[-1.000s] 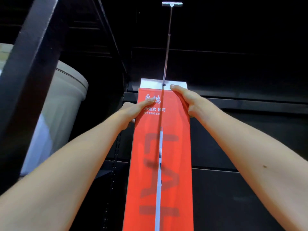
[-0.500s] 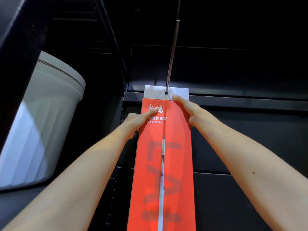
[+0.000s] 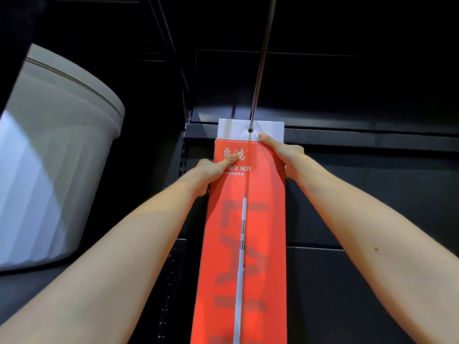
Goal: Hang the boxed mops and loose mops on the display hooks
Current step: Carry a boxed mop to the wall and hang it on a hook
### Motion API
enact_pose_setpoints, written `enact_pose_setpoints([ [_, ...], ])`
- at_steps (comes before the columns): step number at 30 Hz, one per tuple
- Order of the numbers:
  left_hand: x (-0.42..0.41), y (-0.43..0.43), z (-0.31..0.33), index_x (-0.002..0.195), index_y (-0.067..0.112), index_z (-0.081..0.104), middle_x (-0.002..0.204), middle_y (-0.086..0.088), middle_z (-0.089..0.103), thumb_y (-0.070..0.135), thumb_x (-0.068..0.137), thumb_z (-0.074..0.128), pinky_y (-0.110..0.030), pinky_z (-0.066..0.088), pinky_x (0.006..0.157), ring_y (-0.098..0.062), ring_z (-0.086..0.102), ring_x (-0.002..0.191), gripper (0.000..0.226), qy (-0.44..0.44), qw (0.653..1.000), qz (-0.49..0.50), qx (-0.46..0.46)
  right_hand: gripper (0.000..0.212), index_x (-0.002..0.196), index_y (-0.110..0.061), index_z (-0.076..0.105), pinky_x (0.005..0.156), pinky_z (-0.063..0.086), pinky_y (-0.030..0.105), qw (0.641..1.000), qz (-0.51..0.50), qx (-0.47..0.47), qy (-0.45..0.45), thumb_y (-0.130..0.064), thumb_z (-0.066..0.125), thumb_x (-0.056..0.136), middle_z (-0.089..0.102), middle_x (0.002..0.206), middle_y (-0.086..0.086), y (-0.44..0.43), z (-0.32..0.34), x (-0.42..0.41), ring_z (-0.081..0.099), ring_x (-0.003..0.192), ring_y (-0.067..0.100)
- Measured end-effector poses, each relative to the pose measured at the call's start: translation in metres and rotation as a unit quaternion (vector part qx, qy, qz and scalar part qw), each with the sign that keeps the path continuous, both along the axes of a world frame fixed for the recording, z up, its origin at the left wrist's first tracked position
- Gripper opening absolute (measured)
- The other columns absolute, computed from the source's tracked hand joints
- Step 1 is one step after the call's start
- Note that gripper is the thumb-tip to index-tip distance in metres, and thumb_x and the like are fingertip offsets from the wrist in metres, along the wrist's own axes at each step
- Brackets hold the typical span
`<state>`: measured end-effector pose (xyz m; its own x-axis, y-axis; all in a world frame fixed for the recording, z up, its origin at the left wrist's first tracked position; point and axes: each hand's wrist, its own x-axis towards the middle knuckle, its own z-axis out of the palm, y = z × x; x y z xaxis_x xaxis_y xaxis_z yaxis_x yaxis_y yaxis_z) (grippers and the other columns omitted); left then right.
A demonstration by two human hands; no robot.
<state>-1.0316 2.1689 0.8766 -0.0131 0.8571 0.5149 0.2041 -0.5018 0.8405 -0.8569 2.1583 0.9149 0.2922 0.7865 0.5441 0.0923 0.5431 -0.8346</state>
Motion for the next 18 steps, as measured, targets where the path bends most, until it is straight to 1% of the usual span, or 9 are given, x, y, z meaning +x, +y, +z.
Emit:
enact_pose_setpoints([
  [3,0.001,0.004,0.000,0.127,0.007,0.048,0.103,-0.006,0.064,0.061,0.071,0.070,-0.045,0.047,0.095,-0.024,0.062,0.090,0.081,-0.006,1.000,-0.003,-0.002,0.106,0.112,-0.010,0.064,0.080,0.058,0.042,1.000,-0.026,0.009,-0.012,-0.067,0.082,0.025,0.070,0.103,0.007,0.006,0.002,0.004,0.070,0.084,0.025],
  [6,0.002,0.004,-0.001,0.130,0.007,0.045,0.114,-0.009,0.065,0.064,0.067,0.071,-0.048,0.047,0.097,-0.027,0.063,0.099,0.089,-0.009,1.000,0.000,-0.006,0.123,0.117,-0.008,0.059,0.082,0.058,0.043,0.999,-0.040,0.004,-0.027,-0.072,0.077,0.013,0.068,0.108,0.008,0.011,0.001,0.006,0.069,0.089,0.028],
  [8,0.004,0.004,-0.001,0.131,0.006,0.043,0.115,-0.009,0.064,0.061,0.070,0.071,-0.041,0.048,0.088,-0.025,0.062,0.093,0.087,-0.017,1.000,-0.001,-0.004,0.126,0.122,-0.005,0.051,0.085,0.056,0.045,0.998,-0.041,-0.001,-0.042,-0.075,0.076,0.020,0.065,0.115,0.009,0.005,-0.002,0.004,0.067,0.095,0.030],
  [11,0.007,0.001,0.000,0.120,0.006,0.052,0.107,-0.005,0.063,0.062,0.068,0.072,-0.036,0.047,0.079,-0.022,0.061,0.088,0.078,-0.006,0.998,0.058,0.034,0.100,0.127,-0.007,0.043,0.083,0.054,0.043,0.996,-0.030,-0.026,-0.080,-0.068,0.076,0.055,0.060,0.116,0.008,0.001,-0.005,0.005,0.064,0.100,0.028],
  [12,0.006,0.000,0.002,0.113,0.008,0.059,0.106,-0.004,0.065,0.066,0.064,0.072,-0.034,0.050,0.080,-0.022,0.063,0.092,0.078,0.014,0.992,0.108,0.061,0.101,0.130,-0.007,0.043,0.085,0.053,0.044,0.994,-0.024,-0.042,-0.098,-0.069,0.075,0.056,0.061,0.119,0.007,0.000,-0.007,0.008,0.063,0.103,0.028],
  [14,0.005,-0.006,0.005,0.102,0.012,0.064,0.104,-0.003,0.068,0.075,0.057,0.070,-0.037,0.053,0.084,-0.024,0.064,0.098,0.077,0.065,0.969,0.206,0.116,0.119,0.133,-0.010,0.045,0.094,0.048,0.050,0.989,-0.009,-0.069,-0.131,-0.074,0.073,0.038,0.061,0.125,0.008,0.001,-0.014,0.016,0.061,0.109,0.030],
  [15,0.005,-0.010,0.005,0.105,0.013,0.062,0.108,-0.004,0.067,0.076,0.057,0.069,-0.039,0.052,0.087,-0.025,0.063,0.102,0.079,0.087,0.959,0.233,0.133,0.125,0.134,-0.010,0.045,0.099,0.045,0.052,0.987,-0.008,-0.070,-0.146,-0.075,0.071,0.031,0.059,0.128,0.009,0.003,-0.019,0.021,0.059,0.113,0.031],
  [16,0.006,-0.015,0.003,0.114,0.013,0.058,0.115,-0.006,0.064,0.075,0.058,0.068,-0.041,0.050,0.091,-0.028,0.060,0.108,0.084,0.111,0.953,0.245,0.142,0.126,0.135,-0.009,0.043,0.103,0.041,0.052,0.984,-0.014,-0.069,-0.163,-0.075,0.071,0.031,0.057,0.131,0.010,0.000,-0.027,0.023,0.056,0.119,0.031],
  [18,0.008,-0.028,-0.006,0.131,0.012,0.043,0.130,-0.010,0.055,0.070,0.065,0.068,-0.044,0.046,0.097,-0.032,0.052,0.119,0.092,0.163,0.942,0.261,0.136,0.116,0.143,-0.009,0.035,0.108,0.035,0.047,0.977,-0.049,-0.053,-0.202,-0.071,0.073,0.053,0.046,0.143,0.011,-0.019,-0.048,0.022,0.044,0.131,0.030],
])
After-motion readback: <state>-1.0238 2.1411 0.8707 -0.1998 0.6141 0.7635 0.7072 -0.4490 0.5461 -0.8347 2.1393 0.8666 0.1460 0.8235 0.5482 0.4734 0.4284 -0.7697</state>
